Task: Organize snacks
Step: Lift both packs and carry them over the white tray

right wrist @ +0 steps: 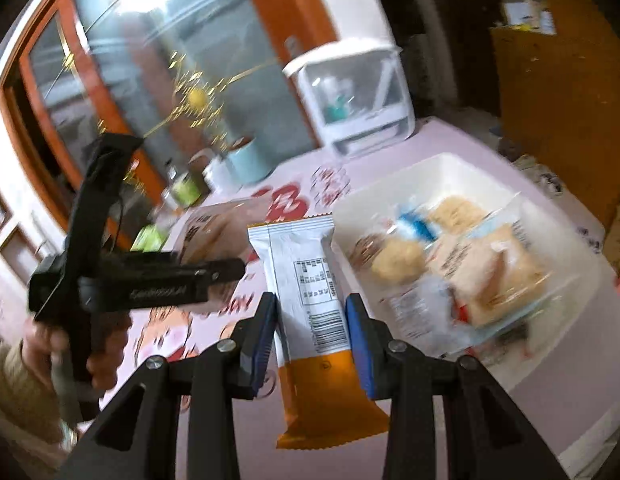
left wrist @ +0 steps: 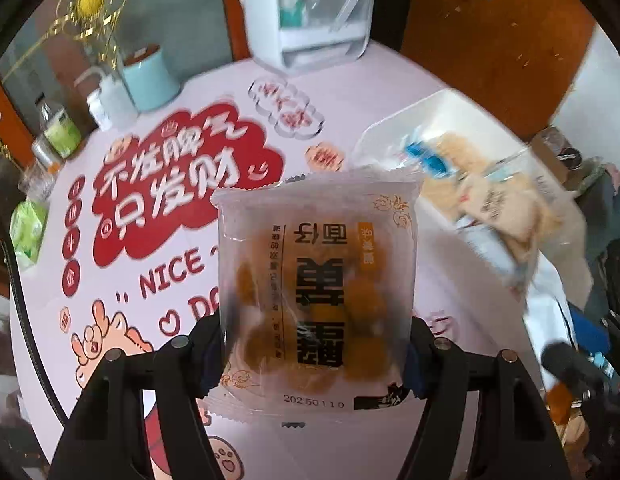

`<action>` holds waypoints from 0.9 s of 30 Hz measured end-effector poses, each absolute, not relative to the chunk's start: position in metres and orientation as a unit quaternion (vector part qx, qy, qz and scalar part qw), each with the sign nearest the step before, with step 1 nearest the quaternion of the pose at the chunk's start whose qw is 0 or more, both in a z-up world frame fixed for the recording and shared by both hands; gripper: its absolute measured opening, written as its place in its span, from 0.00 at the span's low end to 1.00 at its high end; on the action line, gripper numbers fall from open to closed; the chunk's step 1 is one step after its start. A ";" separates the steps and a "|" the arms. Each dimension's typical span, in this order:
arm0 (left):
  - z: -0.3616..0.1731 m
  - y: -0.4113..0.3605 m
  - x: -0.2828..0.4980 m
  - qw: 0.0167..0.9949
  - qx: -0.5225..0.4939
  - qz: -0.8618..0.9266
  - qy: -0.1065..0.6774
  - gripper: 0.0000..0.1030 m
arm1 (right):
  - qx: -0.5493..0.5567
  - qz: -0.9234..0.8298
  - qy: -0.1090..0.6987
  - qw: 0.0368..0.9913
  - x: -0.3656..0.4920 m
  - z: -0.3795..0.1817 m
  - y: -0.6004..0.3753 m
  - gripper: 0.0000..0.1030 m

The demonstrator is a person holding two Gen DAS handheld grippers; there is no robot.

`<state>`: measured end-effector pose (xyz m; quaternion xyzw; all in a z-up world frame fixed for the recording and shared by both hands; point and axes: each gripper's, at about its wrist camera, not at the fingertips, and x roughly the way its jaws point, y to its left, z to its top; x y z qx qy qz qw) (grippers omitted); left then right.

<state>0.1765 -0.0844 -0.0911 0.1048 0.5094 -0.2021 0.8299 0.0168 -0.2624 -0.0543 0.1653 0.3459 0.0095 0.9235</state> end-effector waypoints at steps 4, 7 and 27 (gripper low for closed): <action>-0.062 -0.106 0.166 0.844 0.104 -0.224 0.476 0.66 | 0.177 -0.057 0.337 0.923 0.019 -0.038 -0.288 0.35; -0.043 -0.134 0.161 0.855 0.112 -0.237 0.447 0.67 | 0.185 -0.101 0.336 0.918 0.023 -0.037 -0.312 0.35; -0.103 -0.278 0.193 0.834 0.155 -0.197 0.491 0.81 | 0.150 -0.152 0.427 0.879 0.059 -0.117 -0.380 0.55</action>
